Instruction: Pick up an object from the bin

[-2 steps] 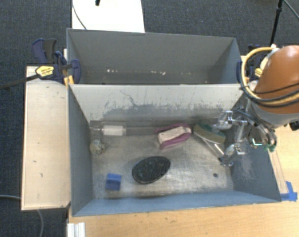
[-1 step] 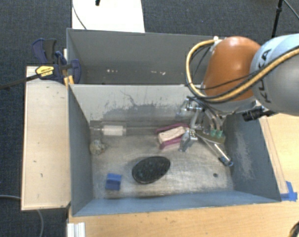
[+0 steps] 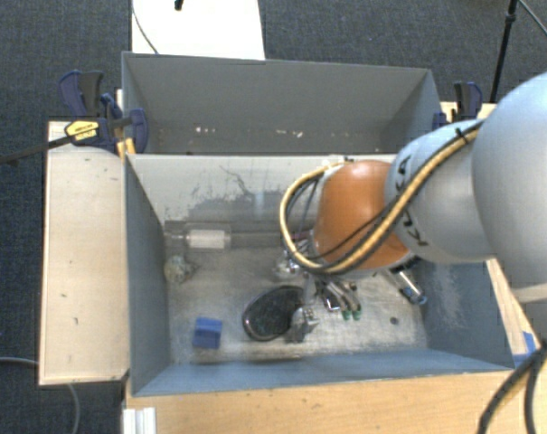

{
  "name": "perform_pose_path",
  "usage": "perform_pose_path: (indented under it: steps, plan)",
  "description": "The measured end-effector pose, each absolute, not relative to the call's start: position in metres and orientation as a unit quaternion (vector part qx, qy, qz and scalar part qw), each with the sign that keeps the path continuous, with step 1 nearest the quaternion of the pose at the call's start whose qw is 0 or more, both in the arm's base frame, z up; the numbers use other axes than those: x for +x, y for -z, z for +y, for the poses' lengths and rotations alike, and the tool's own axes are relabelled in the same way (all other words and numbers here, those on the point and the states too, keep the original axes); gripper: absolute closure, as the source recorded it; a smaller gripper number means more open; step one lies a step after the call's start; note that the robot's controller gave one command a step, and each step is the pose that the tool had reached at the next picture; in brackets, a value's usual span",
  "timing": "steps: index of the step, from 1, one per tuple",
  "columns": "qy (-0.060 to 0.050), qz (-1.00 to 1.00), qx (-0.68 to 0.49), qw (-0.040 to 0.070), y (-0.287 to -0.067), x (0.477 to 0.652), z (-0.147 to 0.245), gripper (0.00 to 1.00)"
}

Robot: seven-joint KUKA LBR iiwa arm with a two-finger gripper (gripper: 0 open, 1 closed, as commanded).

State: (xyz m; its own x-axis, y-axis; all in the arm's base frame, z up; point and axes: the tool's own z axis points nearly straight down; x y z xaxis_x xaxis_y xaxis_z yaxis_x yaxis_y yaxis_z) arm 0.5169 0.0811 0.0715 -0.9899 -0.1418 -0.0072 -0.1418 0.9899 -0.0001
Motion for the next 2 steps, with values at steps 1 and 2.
perform_pose_path:
  steps: [1, 2]
  plan:
    - [0.000, 0.997, -0.071, 0.005, -0.073, 0.518, 0.081, 1.00]
    - [0.001, 0.986, -0.169, 0.006, -0.230, 0.585, 0.066, 1.00]
